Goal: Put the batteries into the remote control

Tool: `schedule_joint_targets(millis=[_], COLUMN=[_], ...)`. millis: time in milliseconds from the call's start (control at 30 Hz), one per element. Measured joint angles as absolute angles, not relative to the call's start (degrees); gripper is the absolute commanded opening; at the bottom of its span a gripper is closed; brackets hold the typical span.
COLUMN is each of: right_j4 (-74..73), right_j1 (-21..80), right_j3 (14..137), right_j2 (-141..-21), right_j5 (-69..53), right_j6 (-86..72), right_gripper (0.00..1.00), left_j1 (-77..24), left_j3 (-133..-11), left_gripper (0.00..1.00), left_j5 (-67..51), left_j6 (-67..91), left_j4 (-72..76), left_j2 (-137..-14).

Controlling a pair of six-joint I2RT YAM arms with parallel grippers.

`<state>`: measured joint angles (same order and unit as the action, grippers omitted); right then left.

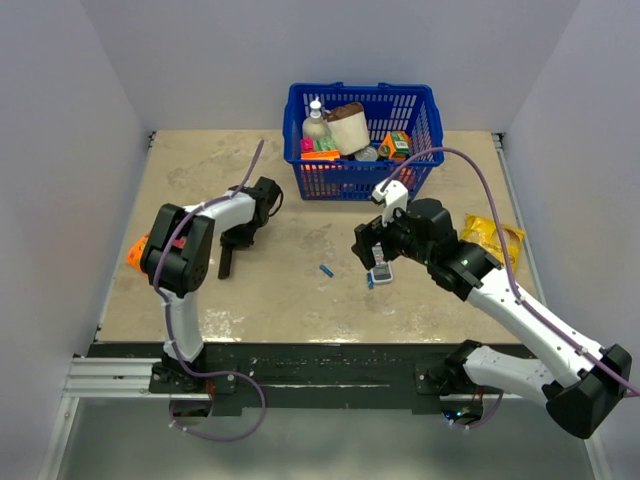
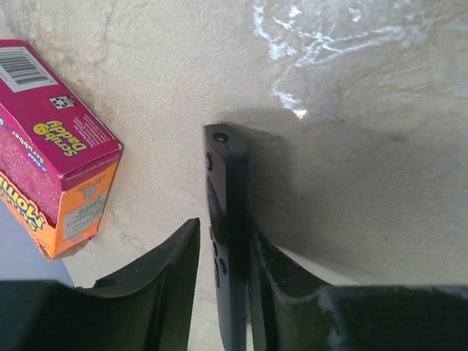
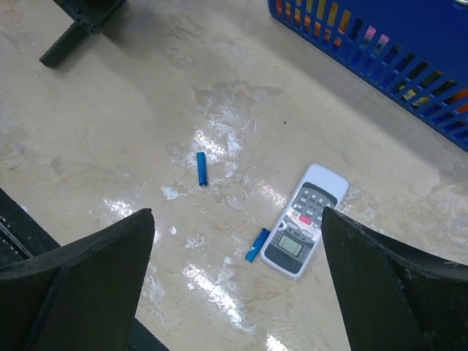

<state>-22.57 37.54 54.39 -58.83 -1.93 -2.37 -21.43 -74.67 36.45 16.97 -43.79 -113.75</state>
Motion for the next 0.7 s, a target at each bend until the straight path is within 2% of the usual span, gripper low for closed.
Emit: schedule_joint_targets(millis=[233,500,700], right_j4=[-22.61,-23.16,-19.62], right_j1=[37.54,37.54,37.54], right_j3=[54.37,54.28,50.98], right_j2=[-58.85,-58.06,-49.87], right_j5=[0.36,3.90,8.40], right_j6=[-2.48,-3.42,-5.78], right_gripper=[0.98,0.98,0.98], left_j1=[-22.50,-23.31,-23.44], left_j3=[-74.76,-74.89,-77.17], left_gripper=[0.55,0.72,0.76], left_j5=[34.61,27.16,22.33], left_j6=[17.96,20.56,22.15], left_j4=[-44.77,-45.01,-45.32], left_j2=[-112.60,-108.36,-103.26])
